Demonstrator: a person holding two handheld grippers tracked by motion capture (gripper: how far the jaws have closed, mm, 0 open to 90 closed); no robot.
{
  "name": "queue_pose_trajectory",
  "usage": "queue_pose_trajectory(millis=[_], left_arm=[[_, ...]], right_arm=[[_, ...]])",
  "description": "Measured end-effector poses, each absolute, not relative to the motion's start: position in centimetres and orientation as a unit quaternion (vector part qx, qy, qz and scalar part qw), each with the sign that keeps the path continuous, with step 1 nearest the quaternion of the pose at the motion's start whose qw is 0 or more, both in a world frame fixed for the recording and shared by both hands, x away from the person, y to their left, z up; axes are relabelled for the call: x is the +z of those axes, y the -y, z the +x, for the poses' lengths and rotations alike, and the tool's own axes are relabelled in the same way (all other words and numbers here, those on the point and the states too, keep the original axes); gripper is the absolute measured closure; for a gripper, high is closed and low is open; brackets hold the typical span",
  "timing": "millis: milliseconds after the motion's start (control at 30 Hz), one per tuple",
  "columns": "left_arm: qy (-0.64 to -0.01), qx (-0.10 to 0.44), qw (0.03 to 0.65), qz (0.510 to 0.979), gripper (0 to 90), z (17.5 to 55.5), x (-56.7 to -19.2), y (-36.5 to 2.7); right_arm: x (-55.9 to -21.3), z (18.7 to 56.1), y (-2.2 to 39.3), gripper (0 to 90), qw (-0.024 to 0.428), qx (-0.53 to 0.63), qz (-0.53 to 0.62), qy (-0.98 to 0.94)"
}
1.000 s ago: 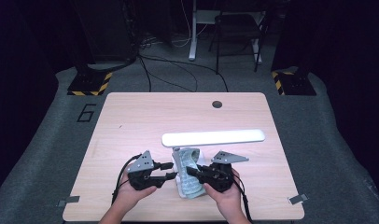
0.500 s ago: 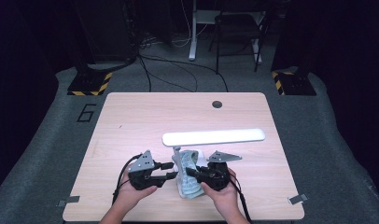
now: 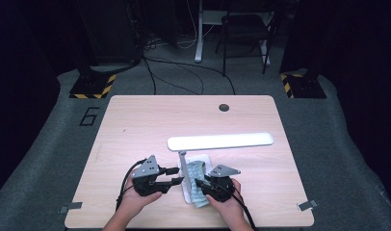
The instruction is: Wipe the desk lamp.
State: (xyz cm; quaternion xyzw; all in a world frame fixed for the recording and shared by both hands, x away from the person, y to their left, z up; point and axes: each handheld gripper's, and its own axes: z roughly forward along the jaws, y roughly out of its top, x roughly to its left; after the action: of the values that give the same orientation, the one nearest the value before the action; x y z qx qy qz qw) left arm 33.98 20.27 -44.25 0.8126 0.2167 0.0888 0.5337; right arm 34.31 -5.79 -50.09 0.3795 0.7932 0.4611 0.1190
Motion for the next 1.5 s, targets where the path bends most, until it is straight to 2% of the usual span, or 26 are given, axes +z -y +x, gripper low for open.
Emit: queue_pose_trajectory(millis=[100,167,233,333,467,533,633,700,900,1500], left_arm=[[-0.216,0.091,0.534,0.813,59.5,34.1,-44.3,-20.3],[-0.216,0.090,0.533,0.813,59.3,34.1,-44.3,-20.3],[-0.217,0.087,0.534,0.813,58.7,34.0,-44.5,-20.3],[-0.217,0.088,0.533,0.813,58.6,34.0,-44.5,-20.2],[-0.216,0.088,0.532,0.814,58.7,34.0,-44.6,-20.2],[-0.217,0.088,0.532,0.814,58.7,34.0,-44.6,-20.2],[-0.219,0.090,0.532,0.813,58.7,34.0,-44.7,-20.2],[-0.220,0.087,0.531,0.814,58.8,34.0,-44.8,-20.2],[-0.219,0.090,0.532,0.813,58.7,34.0,-44.8,-20.2],[-0.214,0.091,0.529,0.816,59.5,34.0,-44.7,-20.1]], right_arm=[[-50.3,34.4,6.1,57.4,0.114,0.467,0.390,-0.786],[-50.4,34.5,6.6,49.2,0.107,0.470,0.398,-0.781],[-50.7,34.3,7.0,46.3,0.130,0.453,0.404,-0.784],[-51.3,34.0,6.7,46.2,0.140,0.438,0.401,-0.792],[-51.5,33.7,6.4,58.7,0.146,0.441,0.382,-0.799],[-51.4,33.8,6.5,66.6,0.126,0.447,0.387,-0.796],[-51.2,33.8,6.5,73.0,0.100,0.456,0.398,-0.790],[-50.7,33.9,6.8,74.6,0.061,0.481,0.402,-0.777],[-49.2,33.5,7.5,75.0,0.028,0.538,0.390,-0.747],[-44.9,31.7,7.7,74.9,0.060,0.625,0.335,-0.702]])
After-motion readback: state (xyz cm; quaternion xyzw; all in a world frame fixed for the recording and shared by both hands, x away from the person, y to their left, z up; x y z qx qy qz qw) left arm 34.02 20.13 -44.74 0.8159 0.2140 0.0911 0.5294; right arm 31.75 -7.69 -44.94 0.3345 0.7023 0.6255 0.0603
